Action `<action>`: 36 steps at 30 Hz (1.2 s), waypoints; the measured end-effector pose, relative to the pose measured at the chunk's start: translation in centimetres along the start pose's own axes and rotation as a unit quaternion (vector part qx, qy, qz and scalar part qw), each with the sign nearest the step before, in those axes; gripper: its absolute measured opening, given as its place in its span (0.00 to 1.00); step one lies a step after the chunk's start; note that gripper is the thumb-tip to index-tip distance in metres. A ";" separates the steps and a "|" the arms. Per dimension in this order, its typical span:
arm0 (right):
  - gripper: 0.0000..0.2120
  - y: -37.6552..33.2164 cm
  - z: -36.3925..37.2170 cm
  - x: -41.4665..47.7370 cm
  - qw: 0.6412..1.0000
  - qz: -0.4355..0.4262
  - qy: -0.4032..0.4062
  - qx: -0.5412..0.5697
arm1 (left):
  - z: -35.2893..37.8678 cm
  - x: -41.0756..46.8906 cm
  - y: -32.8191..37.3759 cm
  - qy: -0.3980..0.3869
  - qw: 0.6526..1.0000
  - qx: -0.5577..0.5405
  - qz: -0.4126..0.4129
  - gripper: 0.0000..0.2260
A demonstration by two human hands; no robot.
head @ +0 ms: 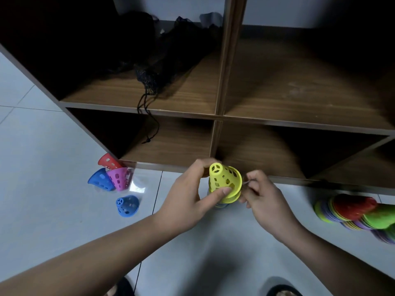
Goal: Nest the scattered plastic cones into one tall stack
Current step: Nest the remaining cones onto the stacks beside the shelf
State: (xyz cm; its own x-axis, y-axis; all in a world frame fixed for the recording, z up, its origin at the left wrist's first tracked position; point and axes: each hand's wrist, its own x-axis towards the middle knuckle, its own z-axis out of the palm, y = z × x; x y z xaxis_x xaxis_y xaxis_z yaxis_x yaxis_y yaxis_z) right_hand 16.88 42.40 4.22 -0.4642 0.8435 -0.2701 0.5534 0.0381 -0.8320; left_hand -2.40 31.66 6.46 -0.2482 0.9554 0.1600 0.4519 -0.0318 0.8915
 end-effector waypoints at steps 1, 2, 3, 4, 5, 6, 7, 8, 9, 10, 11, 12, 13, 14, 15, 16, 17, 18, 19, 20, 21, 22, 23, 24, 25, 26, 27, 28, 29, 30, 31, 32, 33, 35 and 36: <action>0.12 0.0 -0.1 0.0 1.000 -0.003 -0.001 -0.003 | 0.3 0.1 -0.3 -0.008 1.000 0.007 -0.004 0.20; 0.12 0.1 -0.2 0.0 1.000 -0.002 -0.002 -0.004 | 0.6 0.2 -0.7 -0.015 1.000 0.014 -0.008 0.21; 0.11 0.2 -0.4 0.0 1.000 0.000 -0.001 -0.004 | 0.8 0.3 -1.0 -0.020 1.000 0.019 -0.011 0.21; 0.11 0.4 -0.5 0.1 1.000 0.000 0.001 -0.006 | 1.0 0.3 -1.3 -0.025 0.999 0.025 -0.012 0.22; 0.10 0.6 -0.7 0.1 1.000 0.000 0.006 -0.012 | 1.1 0.3 -1.6 -0.028 0.999 0.031 -0.012 0.22; 0.10 0.7 -0.9 0.1 1.000 -0.001 0.012 -0.016 | 1.3 0.4 -1.8 -0.031 0.999 0.039 -0.013 0.22; 0.09 0.7 -1.1 0.1 1.000 -0.006 0.023 -0.019 | 1.4 0.4 -2.1 -0.035 0.998 0.048 -0.014 0.22; 0.09 0.5 -1.3 0.1 0.999 -0.014 0.036 -0.020 | 1.4 0.4 -2.4 -0.039 0.997 0.060 -0.015 0.22; 0.09 0.2 -1.5 0.0 0.998 -0.023 0.051 -0.019 | 1.5 0.5 -2.6 -0.043 0.996 0.073 -0.014 0.22; 0.09 -0.2 -1.6 -0.1 0.997 -0.035 0.065 -0.017 | 1.6 0.5 -3.0 -0.050 0.995 0.086 -0.011 0.22; 0.09 -0.8 -1.6 -0.2 0.996 -0.050 0.077 -0.017 | 1.7 0.5 -3.4 -0.060 0.993 0.097 -0.007 0.21; 0.09 -1.5 -1.6 -0.3 0.994 -0.068 0.086 -0.020 | 1.7 0.5 -3.9 -0.070 0.992 0.107 -0.005 0.21; 0.09 -2.2 -1.5 -0.4 0.992 -0.086 0.091 -0.023 | 1.7 0.5 -4.3 -0.079 0.990 0.115 -0.002 0.21; 0.09 -2.9 -1.3 -0.6 0.990 -0.104 0.093 -0.028 | 1.7 0.4 -4.7 -0.085 0.989 0.122 0.000 0.21; 0.09 -3.7 -1.1 -0.7 0.988 -0.124 0.091 -0.032 | 1.5 0.3 -5.1 -0.089 0.988 0.129 0.002 0.22; 0.09 -4.5 -0.8 -0.9 0.985 -0.146 0.085 -0.037 | 1.3 0.2 -5.5 -0.090 0.986 0.137 0.003 0.23; 0.08 -5.3 -0.5 -1.0 0.982 -0.168 0.075 -0.044 | 0.9 0.0 -6.0 -0.089 0.985 0.146 0.006 0.24; 0.08 -6.1 -0.1 -1.1 0.978 -0.191 0.063 -0.053 | 0.4 -0.3 -6.5 -0.085 0.984 0.155 0.009 0.24; 0.08 -6.8 0.4 -1.1 0.973 -0.216 0.052 -0.065 | -0.1 -0.7 -7.1 -0.078 0.983 0.164 0.009 0.24; 0.08 -7.4 0.9 -1.1 0.967 -0.240 0.041 -0.078 | -0.8 -1.2 -7.7 -0.071 0.982 0.172 0.004 0.23; 0.07 -7.9 1.6 -1.0 0.959 -0.265 0.029 -0.092 | -1.6 -1.6 -8.3 -0.065 0.982 0.180 -0.003 0.23; 0.07 -8.2 2.4 -0.8 0.951 -0.289 0.015 -0.106 | -2.5 -2.1 -9.1 -0.059 0.981 0.185 -0.011 0.22; 0.06 -8.6 3.3 -0.6 0.944 -0.308 0.001 -0.121 | -3.3 -2.6 -9.8 -0.053 0.980 0.191 -0.016 0.21; 0.05 -8.8 4.3 -0.4 0.937 -0.321 -0.013 -0.135 | -4.3 -3.1 -10.6 -0.048 0.979 0.198 -0.023 0.20; 0.05 -9.0 5.5 -0.2 0.932 -0.329 -0.027 -0.148 | -5.4 -3.7 -11.3 -0.043 0.977 0.208 -0.032 0.20; 0.05 -9.1 6.7 0.1 0.928 -0.337 -0.041 -0.156 | -6.4 -4.2 -12.1 -0.038 0.974 0.220 -0.042 0.19; 0.05 -9.2 7.9 0.4 0.923 -0.345 -0.056 -0.159 | -7.5 -4.7 -12.9 -0.034 0.970 0.234 -0.052 0.19; 0.05 -9.1 9.2 0.8 0.919 -0.352 -0.071 -0.163 | -8.5 -5.2 -13.7 -0.030 0.966 0.250 -0.059 0.19; 0.05 -9.0 10.5 1.3 0.914 -0.358 -0.086 -0.171 | -9.4 -5.8 -14.5 -0.028 0.961 0.268 -0.063 0.18; 0.05 -8.8 11.9 1.8 0.910 -0.359 -0.100 -0.181 | -10.3 -6.3 -15.4 -0.027 0.956 0.285 -0.064 0.18; 0.05 -8.5 13.2 2.4 0.907 -0.357 -0.112 -0.192 | -11.1 -6.8 -16.2 -0.026 0.950 0.305 -0.064 0.18; 0.04 -8.2 14.6 3.0 0.906 -0.349 -0.123 -0.204 | -11.8 -7.3 -17.0 -0.024 0.943 0.325 -0.067 0.18; 0.04 -7.9 15.9 3.6 0.905 -0.339 -0.136 -0.218 | -12.5 -7.8 -17.6 -0.022 0.937 0.341 -0.076 0.19; 0.03 -7.4 18.5 4.8 0.903 -0.315 -0.164 -0.242 | -13.5 -8.7 -18.8 -0.022 0.931 0.350 -0.097 0.19; 0.03 -7.3 19.7 5.4 0.901 -0.304 -0.177 -0.253 | -14.0 -9.1 -19.3 -0.030 0.931 0.349 -0.105 0.19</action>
State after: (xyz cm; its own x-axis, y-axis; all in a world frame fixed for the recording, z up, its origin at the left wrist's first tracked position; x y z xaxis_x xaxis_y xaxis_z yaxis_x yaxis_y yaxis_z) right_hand -3.29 36.16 -0.70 -0.9299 0.3645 -0.0500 0.3251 0.7503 -0.5757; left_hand -20.86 19.46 -6.29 -0.3554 0.9342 -0.0300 0.8501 0.3364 0.4052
